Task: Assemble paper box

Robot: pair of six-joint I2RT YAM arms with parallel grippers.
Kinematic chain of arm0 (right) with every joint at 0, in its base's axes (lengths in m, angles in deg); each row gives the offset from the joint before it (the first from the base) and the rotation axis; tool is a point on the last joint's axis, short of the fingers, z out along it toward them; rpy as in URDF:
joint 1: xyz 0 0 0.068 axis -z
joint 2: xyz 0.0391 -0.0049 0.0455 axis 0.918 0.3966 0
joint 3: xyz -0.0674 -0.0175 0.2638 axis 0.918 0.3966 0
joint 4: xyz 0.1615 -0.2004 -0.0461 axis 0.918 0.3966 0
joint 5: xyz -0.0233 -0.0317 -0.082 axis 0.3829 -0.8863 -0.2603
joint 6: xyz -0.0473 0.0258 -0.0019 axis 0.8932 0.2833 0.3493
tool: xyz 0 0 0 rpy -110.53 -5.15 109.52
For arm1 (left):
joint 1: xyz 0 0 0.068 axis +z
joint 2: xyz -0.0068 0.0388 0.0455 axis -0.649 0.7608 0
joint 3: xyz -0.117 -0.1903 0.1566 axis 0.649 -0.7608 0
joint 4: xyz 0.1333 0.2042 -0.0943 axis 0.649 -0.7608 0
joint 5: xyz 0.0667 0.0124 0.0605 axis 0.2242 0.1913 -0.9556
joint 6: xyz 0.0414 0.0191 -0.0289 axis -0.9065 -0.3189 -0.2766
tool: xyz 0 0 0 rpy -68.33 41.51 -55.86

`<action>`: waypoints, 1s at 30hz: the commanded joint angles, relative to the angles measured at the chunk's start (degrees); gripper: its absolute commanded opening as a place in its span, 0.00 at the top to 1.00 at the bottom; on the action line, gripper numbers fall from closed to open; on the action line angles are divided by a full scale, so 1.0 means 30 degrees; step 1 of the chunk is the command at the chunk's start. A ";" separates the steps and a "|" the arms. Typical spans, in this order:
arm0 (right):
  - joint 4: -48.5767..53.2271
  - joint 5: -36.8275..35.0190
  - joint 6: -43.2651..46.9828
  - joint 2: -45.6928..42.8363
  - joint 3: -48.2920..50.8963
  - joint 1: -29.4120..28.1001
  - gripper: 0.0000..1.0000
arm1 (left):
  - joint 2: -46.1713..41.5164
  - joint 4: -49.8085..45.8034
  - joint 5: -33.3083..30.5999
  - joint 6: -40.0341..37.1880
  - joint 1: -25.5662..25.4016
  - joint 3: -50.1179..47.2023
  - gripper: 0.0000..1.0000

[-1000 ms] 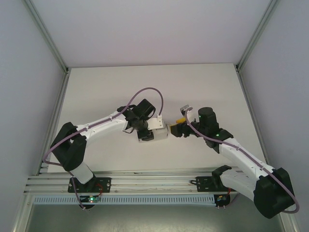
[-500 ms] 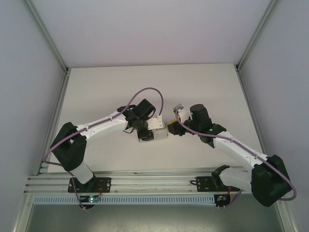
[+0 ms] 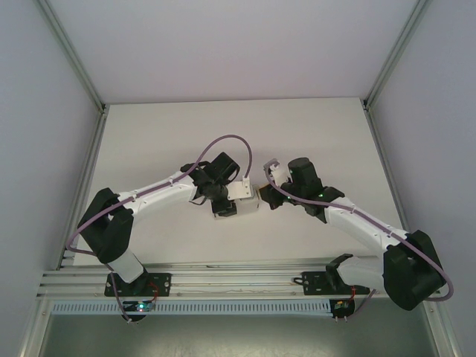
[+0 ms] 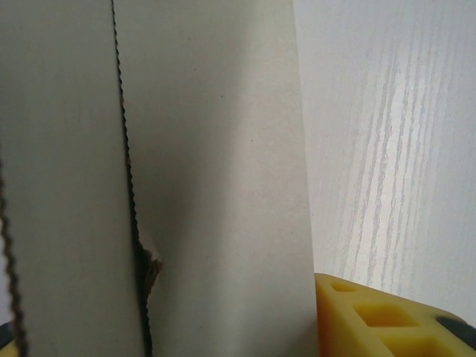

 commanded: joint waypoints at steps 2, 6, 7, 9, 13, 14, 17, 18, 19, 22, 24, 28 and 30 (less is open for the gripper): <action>0.0231 0.0713 -0.1520 -0.0138 -0.0600 -0.0632 0.97 | 0.0184 -0.0175 0.0123 0.0010 0.0213 -0.0537 0.49; 0.0201 -0.0187 -0.2036 -0.0315 -0.0465 -0.1270 0.98 | 0.0208 -0.0103 -0.0081 0.0104 0.0192 -0.0539 0.49; 0.0039 -0.0295 -0.2447 -0.0260 -0.0424 -0.1340 0.99 | 0.0228 -0.0033 -0.0104 0.0112 0.0202 -0.0537 0.49; -0.0572 -0.0350 -0.3332 -0.0090 -0.0225 -0.1473 1.00 | 0.0316 0.0001 -0.0127 0.0229 0.0208 -0.0468 0.49; -0.1281 -0.0453 -0.4338 0.0066 0.0046 -0.1834 1.00 | 0.0477 0.0000 -0.0276 0.0295 0.0193 -0.0365 0.50; -0.1613 -0.0530 -0.4491 0.0039 0.0249 -0.1937 1.00 | 0.0512 0.0001 -0.0292 0.0297 0.0196 -0.0333 0.50; -0.2281 -0.0542 -0.4586 0.0252 0.0754 -0.1976 1.00 | 0.0567 -0.0029 -0.0308 0.0341 0.0193 -0.0215 0.50; -0.2400 -0.0617 -0.4361 0.0313 0.0982 -0.1990 1.00 | 0.0558 0.0000 -0.0309 0.0314 0.0207 -0.0215 0.50; -0.2589 -0.0677 -0.4015 0.0344 0.1217 -0.2024 1.00 | 0.0573 -0.0002 -0.0302 0.0296 0.0193 -0.0215 0.50; -0.3708 -0.1143 -0.3178 0.0272 0.2352 -0.2027 1.00 | 0.0458 0.0119 -0.0303 0.0324 0.0200 -0.0244 0.50; -0.4489 -0.1259 -0.2363 0.0129 0.3067 -0.2052 1.00 | 0.0374 0.0203 -0.0265 0.0353 0.0193 -0.0272 0.50; -0.5674 -0.1707 -0.1955 0.0201 0.4195 -0.2105 1.00 | 0.0216 0.0425 -0.0411 0.0470 0.0204 -0.0360 0.49; -0.5852 -0.1689 -0.1599 0.0315 0.4442 -0.2343 1.00 | 0.0234 0.0599 -0.0608 0.0549 0.0197 -0.0402 0.49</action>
